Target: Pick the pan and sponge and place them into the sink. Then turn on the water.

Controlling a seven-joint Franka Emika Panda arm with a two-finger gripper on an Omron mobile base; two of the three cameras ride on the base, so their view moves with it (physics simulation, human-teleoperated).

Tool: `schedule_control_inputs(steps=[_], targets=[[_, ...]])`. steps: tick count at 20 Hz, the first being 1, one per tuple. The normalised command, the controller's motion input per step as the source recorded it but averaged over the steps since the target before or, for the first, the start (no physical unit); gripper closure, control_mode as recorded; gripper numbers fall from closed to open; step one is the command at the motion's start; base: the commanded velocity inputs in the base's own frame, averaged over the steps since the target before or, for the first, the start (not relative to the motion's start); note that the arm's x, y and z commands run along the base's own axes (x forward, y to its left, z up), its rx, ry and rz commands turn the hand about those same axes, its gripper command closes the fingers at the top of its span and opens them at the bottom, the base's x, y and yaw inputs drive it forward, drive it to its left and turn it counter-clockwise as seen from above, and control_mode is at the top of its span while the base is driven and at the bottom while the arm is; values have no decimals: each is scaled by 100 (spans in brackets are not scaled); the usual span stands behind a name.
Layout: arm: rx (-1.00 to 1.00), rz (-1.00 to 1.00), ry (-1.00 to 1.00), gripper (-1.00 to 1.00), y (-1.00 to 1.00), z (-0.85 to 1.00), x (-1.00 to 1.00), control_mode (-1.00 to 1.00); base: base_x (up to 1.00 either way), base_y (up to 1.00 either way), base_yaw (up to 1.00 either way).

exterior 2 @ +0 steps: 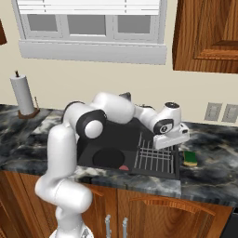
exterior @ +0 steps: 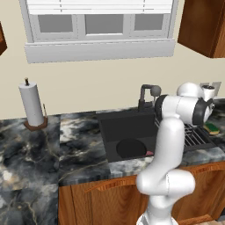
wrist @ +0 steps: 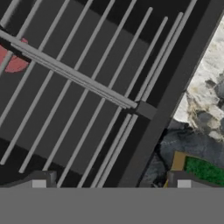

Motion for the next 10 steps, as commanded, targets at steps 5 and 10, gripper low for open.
schedule_control_inputs(steps=[5,10], targets=[[1,0,2,-100,-30,-3,21,-100,0,0,0],[2,0,2,-100,-30,-10,17,-100,0,0,0]])
